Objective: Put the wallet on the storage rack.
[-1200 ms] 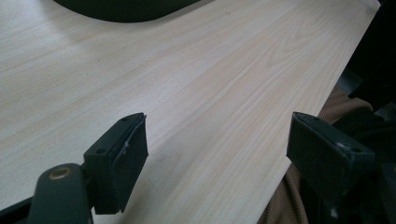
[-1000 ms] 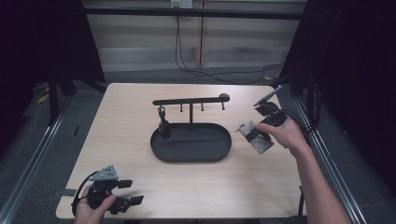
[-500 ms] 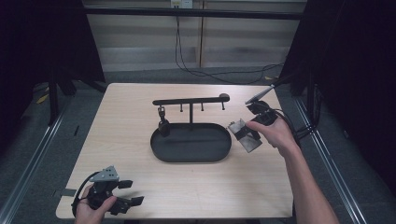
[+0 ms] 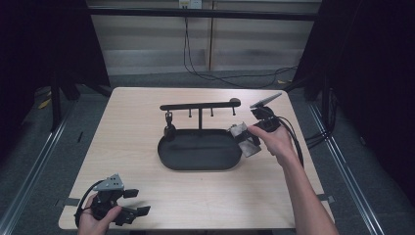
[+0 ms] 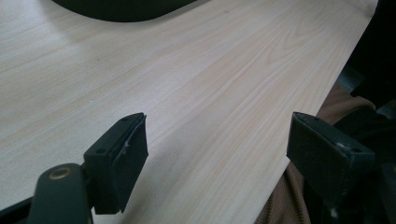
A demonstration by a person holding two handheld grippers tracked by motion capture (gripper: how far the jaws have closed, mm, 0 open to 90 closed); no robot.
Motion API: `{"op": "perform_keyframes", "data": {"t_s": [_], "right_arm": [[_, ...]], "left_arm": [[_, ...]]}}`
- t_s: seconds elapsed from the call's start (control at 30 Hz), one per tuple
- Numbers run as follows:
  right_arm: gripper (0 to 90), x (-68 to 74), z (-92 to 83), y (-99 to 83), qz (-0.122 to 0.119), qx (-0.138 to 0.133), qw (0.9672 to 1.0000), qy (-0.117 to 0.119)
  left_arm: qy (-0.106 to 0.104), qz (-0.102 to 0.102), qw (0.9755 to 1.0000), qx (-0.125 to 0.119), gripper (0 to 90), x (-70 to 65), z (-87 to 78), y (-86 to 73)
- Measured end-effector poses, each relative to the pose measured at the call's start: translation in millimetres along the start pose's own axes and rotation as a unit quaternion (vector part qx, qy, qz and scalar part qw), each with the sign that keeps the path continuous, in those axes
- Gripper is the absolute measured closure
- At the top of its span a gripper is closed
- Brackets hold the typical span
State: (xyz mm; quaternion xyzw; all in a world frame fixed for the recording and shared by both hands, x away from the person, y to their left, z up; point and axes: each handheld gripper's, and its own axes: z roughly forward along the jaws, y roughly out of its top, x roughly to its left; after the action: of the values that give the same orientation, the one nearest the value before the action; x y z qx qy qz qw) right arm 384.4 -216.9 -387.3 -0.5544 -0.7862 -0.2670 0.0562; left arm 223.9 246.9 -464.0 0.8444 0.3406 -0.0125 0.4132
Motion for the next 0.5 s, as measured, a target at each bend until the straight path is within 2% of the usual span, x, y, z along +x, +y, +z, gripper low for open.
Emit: {"op": "perform_keyframes", "data": {"t_s": [0.33,0.5], "right_arm": [[32.0,-0.9,22.0,-1.7,0.025,-0.022,0.9993,0.019],[32.0,1.0,32.5,-1.7,0.018,-0.022,0.9990,0.035]], "left_arm": [[0.001,0.002,1.0000,0.002,20.3,-0.1,0.3,0.7],[0.001,0.003,1.0000,0.002,20.3,0.2,-0.2,0.5]]}}
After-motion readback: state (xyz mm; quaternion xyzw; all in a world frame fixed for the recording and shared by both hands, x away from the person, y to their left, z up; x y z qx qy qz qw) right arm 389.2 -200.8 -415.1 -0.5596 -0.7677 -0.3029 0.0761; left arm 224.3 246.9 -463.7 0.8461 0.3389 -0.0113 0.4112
